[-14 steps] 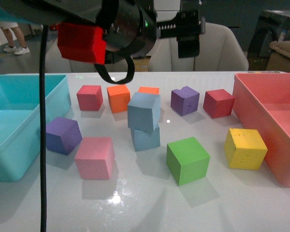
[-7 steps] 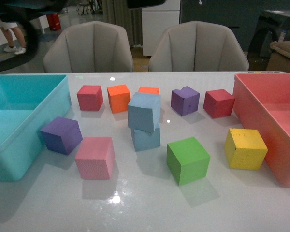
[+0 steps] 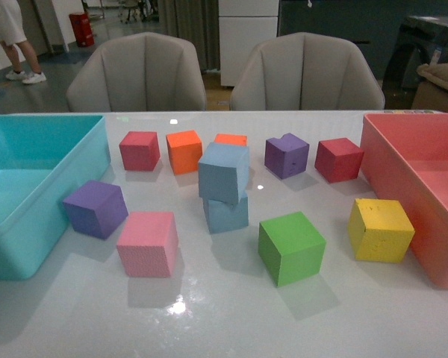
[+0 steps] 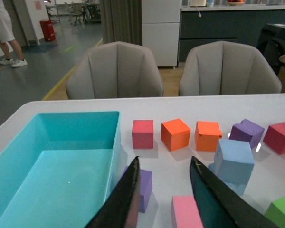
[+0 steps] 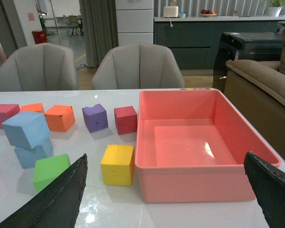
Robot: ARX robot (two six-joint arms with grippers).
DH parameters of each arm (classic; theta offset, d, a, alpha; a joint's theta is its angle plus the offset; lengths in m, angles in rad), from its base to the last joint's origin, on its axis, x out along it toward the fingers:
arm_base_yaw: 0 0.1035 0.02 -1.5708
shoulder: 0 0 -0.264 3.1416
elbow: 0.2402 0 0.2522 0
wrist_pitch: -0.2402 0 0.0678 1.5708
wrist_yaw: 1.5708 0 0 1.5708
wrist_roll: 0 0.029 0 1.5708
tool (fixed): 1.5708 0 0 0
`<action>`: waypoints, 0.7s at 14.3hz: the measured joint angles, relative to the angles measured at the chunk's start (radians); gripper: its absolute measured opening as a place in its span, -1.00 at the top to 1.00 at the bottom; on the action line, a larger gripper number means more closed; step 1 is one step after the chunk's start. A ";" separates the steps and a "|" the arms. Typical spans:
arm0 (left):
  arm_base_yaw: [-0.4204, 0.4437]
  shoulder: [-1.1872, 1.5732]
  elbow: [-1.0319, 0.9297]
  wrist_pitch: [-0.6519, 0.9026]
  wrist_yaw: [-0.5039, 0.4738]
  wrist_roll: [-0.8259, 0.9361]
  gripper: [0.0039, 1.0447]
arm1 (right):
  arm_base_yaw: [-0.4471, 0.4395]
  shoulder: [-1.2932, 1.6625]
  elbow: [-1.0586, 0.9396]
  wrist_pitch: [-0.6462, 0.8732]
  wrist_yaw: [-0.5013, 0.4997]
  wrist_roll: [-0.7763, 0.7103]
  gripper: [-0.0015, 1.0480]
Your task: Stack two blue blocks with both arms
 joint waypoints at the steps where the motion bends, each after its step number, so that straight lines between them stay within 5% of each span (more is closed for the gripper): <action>1: 0.037 -0.048 -0.041 0.008 0.037 0.000 0.60 | 0.000 0.000 0.000 -0.001 0.000 0.000 -0.88; 3: 0.104 -0.138 -0.111 0.007 0.100 0.003 0.96 | 0.000 0.000 0.000 0.000 0.000 0.000 -0.88; 10: 0.275 -0.366 -0.253 -0.097 0.293 0.003 0.97 | 0.000 0.000 0.000 0.000 0.000 0.000 -0.88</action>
